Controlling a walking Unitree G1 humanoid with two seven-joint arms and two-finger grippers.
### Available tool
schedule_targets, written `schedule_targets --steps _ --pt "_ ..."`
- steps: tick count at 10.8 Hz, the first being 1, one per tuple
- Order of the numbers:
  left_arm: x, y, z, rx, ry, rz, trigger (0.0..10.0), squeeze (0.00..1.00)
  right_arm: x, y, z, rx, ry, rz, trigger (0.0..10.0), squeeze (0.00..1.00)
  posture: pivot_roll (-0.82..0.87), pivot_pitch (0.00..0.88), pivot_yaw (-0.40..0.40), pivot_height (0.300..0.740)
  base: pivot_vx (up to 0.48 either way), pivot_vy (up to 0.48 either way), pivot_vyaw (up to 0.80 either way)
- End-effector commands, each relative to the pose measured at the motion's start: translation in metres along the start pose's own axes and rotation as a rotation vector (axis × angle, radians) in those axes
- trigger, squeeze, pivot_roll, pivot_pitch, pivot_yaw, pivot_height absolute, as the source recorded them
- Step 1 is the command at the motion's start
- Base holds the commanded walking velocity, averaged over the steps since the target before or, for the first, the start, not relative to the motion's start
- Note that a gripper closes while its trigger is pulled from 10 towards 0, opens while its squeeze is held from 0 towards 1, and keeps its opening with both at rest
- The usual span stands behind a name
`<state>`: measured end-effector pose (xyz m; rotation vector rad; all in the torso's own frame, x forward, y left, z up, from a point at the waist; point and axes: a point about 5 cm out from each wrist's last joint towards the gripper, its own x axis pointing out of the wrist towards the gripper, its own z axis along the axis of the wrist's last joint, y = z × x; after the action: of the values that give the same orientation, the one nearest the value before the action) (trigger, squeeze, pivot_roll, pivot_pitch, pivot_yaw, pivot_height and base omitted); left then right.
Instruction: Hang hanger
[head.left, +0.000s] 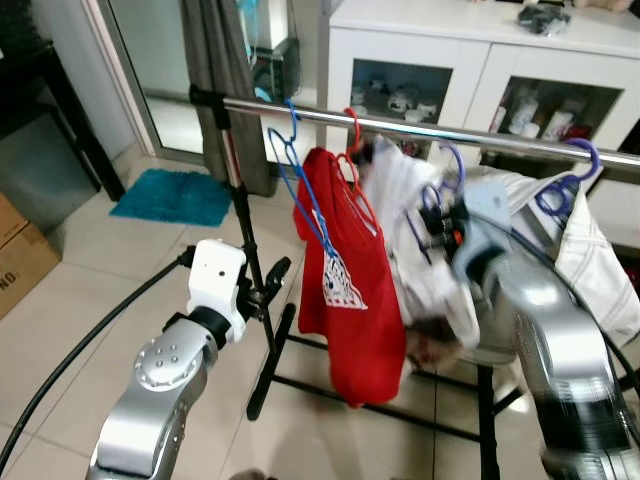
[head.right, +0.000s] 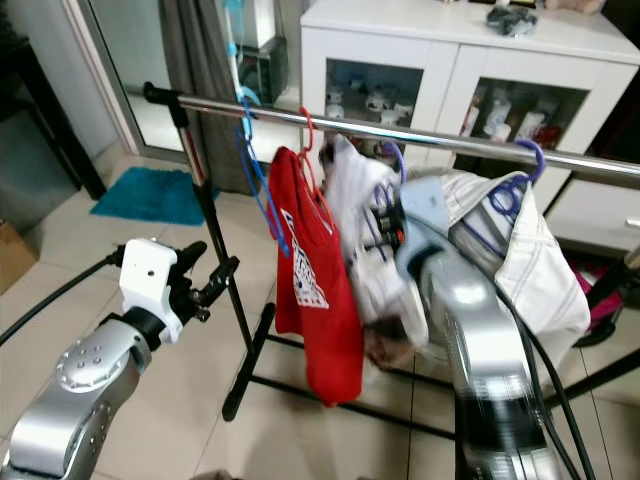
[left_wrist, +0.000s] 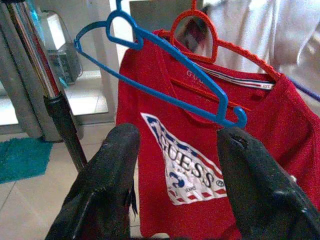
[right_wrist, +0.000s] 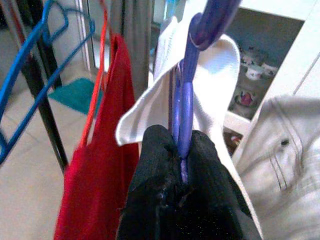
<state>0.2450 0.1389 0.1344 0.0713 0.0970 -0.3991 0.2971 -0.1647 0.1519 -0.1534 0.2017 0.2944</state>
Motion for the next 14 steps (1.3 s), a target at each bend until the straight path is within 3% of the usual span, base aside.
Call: schedule_targets --steps 1,3,12,14 --pt "-0.0009 -0.0001 -0.0017 0.004 0.001 0.009 10.0 0.00 -0.0035 -0.0012 0.0002 -0.046 -0.005 -0.020 0.0 0.00 -0.08 0.000 -0.002 0.740 -0.292 0.000 0.00" --pt "-0.0001 -0.0003 -0.0019 0.005 -0.001 0.006 10.0 0.00 -0.0081 -0.0006 -0.0092 -0.106 0.021 -0.037 0.0 0.00 -0.08 0.000 -0.005 0.740 -0.313 0.000 0.00" --pt "0.0051 -0.0003 0.0004 0.010 -0.015 -0.001 10.0 0.00 -0.0076 0.0004 -0.0081 -0.049 -0.003 -0.081 0.0 0.00 -0.09 0.000 -0.008 0.740 -0.309 0.000 0.00" --pt "0.0086 -0.0005 0.0021 -0.001 -0.013 -0.038 10.0 0.00 -0.0073 0.0066 -0.0037 -0.032 -0.032 -0.019 0.0 0.00 -0.10 0.000 -0.006 0.740 0.000 0.000 0.00"
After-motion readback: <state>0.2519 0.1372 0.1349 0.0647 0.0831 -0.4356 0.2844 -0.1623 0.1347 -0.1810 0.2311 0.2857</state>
